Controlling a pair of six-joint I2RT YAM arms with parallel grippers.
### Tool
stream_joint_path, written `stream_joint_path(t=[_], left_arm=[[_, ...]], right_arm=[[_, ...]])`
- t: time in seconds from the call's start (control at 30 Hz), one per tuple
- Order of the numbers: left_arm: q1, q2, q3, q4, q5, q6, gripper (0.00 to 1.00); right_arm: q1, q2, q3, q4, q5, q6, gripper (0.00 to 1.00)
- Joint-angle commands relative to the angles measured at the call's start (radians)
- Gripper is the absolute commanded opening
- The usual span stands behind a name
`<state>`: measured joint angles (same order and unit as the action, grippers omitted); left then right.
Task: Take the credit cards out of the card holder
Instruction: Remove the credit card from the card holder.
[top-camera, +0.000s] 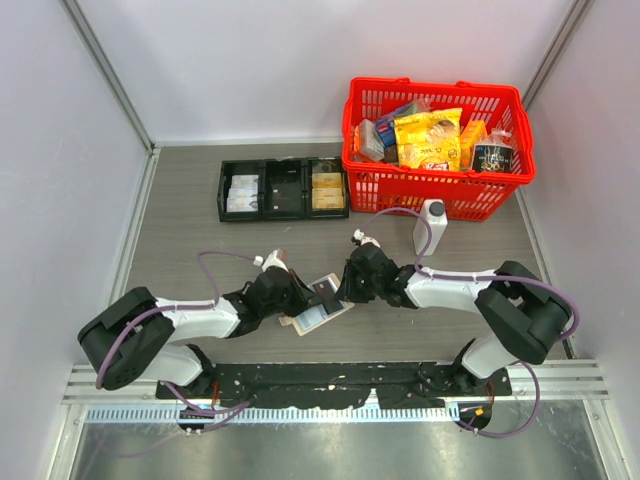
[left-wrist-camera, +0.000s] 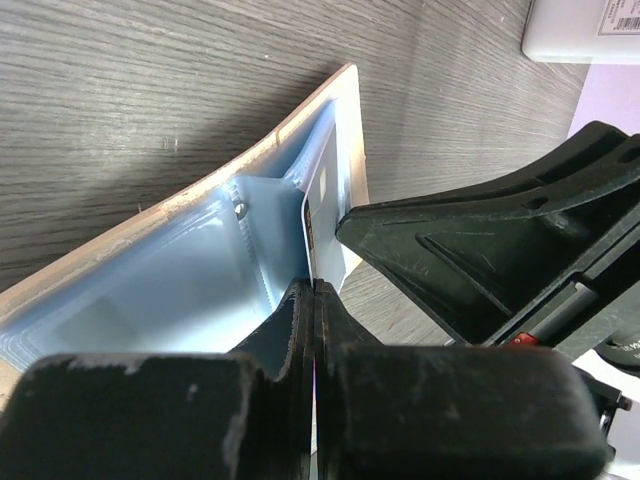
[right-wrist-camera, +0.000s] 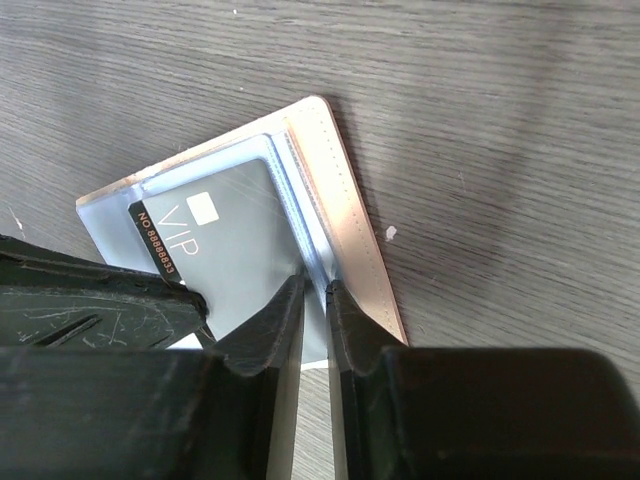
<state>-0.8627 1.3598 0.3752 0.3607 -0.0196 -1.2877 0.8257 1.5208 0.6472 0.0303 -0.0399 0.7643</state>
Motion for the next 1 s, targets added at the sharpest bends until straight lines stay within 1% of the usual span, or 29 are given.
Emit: stream_joint_path(t=[0.0, 0.2, 0.27, 0.33, 0.37, 0.47, 0.6, 0.77, 0.97], left_arm=[[0.001, -0.044, -0.01, 0.087, 0.044, -0.021, 0.0], [0.004, -0.085, -0.024, 0.057, 0.027, -0.022, 0.0], [0.004, -0.096, -0.025, 0.041, 0.029, -0.021, 0.0], [0.004, -0.102, -0.025, 0.02, 0.029, -0.021, 0.0], [0.002, -0.105, -0.025, 0.005, -0.003, -0.021, 0.0], [0.004, -0.116, -0.027, -0.044, -0.016, -0.021, 0.0], [0.004, -0.137, -0.027, -0.135, -0.037, -0.03, 0.0], [0.004, -0.163, -0.027, -0.207, -0.071, -0.033, 0.0], [0.004, -0.172, -0.01, -0.269, -0.095, -0.016, 0.0]], right_arm=[[-0.007, 0.053, -0.001, -0.073, 0.017, 0.0, 0.19], [-0.011, 0.067, 0.0, -0.079, 0.014, 0.0, 0.12], [-0.013, 0.068, 0.003, -0.079, 0.012, 0.001, 0.06], [-0.011, 0.07, 0.003, -0.079, 0.012, 0.0, 0.04], [-0.013, 0.072, 0.002, -0.079, 0.012, 0.003, 0.03], [-0.014, 0.07, 0.003, -0.081, 0.014, 0.001, 0.01], [-0.017, 0.068, 0.0, -0.081, 0.017, 0.004, 0.01], [-0.016, 0.058, 0.0, -0.075, 0.017, 0.001, 0.01], [-0.019, -0.011, 0.005, -0.081, 0.031, -0.029, 0.01]])
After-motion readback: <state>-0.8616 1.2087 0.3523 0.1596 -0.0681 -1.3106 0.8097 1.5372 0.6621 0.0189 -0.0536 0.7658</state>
